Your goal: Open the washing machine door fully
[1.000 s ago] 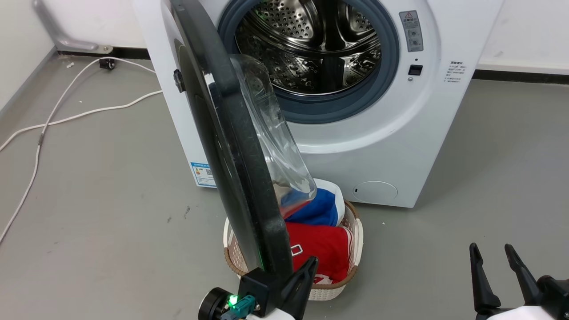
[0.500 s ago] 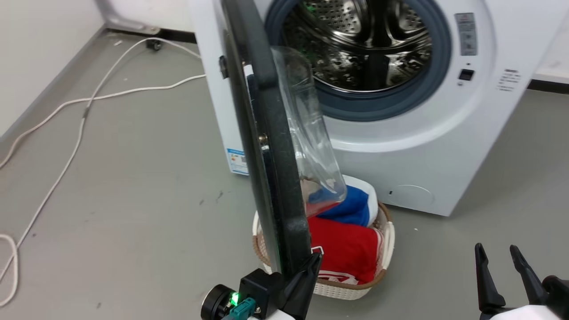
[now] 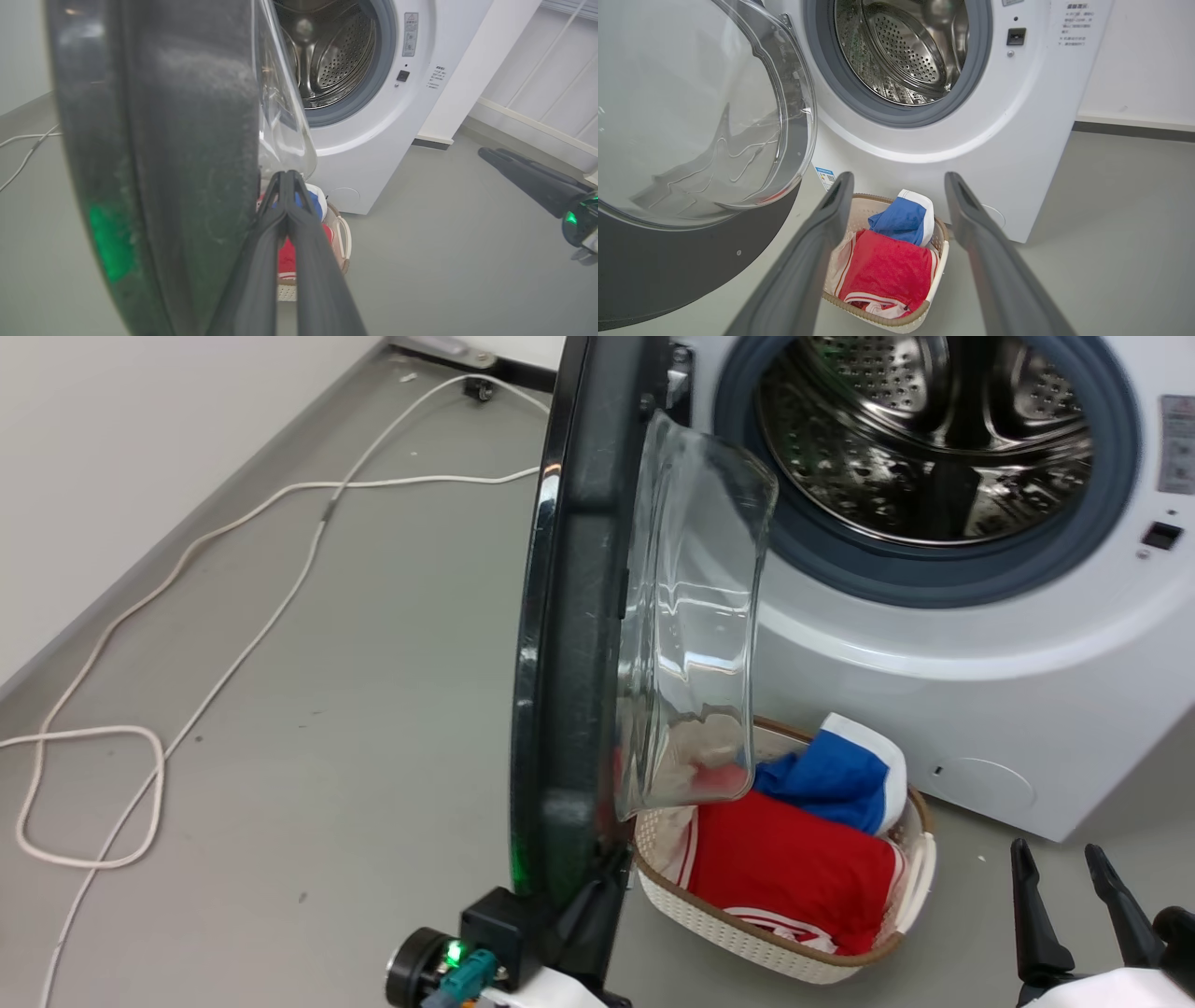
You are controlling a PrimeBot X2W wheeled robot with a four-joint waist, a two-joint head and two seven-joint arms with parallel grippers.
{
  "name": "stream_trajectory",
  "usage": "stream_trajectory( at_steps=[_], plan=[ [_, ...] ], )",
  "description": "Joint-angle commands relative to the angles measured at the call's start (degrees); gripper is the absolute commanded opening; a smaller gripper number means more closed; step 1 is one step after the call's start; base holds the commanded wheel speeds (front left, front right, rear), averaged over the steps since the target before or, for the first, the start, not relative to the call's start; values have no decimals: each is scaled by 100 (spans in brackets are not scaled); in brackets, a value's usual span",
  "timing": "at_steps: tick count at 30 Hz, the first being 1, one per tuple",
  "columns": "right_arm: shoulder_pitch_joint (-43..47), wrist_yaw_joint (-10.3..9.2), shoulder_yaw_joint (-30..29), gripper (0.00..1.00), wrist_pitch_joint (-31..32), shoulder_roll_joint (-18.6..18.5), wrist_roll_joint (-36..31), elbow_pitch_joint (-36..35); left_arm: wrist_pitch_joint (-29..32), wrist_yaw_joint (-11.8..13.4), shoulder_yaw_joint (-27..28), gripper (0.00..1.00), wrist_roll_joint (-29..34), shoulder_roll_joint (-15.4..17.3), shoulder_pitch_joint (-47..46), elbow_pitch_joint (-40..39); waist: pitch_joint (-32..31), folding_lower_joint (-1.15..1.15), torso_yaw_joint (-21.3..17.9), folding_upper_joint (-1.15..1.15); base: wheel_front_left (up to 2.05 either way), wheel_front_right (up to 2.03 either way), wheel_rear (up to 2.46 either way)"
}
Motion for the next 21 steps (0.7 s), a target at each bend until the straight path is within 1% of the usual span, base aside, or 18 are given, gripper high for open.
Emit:
stream_trajectory(
  at_steps=[1, 5, 10, 15, 18, 21],
  plan=[
    [-79, 0, -14, 100, -2, 5, -19, -20, -41, 77, 119, 0, -28, 55, -95, -8, 16, 0, 148, 0, 0, 0, 0],
    [-77, 0, -20, 100, 28, 5, -14, -43, -142, 194, 371, 0, -72, 138, -154, 17, 41, 0, 320, 0, 0, 0, 0],
    [-122, 0, -14, 100, 60, 4, -45, -93, -307, 241, 773, 0, -230, 303, -313, 107, 114, 0, 399, 0, 0, 0, 0],
    [-199, 0, 29, 100, 121, -25, -48, -180, -518, 223, 1265, 0, -475, 472, -560, 395, 249, 0, 334, 0, 0, 0, 0],
    [-250, 0, 32, 100, 163, -69, -36, -242, -675, 214, 1597, 0, -650, 588, -776, 700, 344, 0, 260, 0, 0, 0, 0],
    [-280, 0, 31, 100, 210, -102, -28, -288, -837, 150, 1916, 0, -840, 692, -1055, 1095, 441, 0, 180, 0, 0, 0, 0]
  ],
)
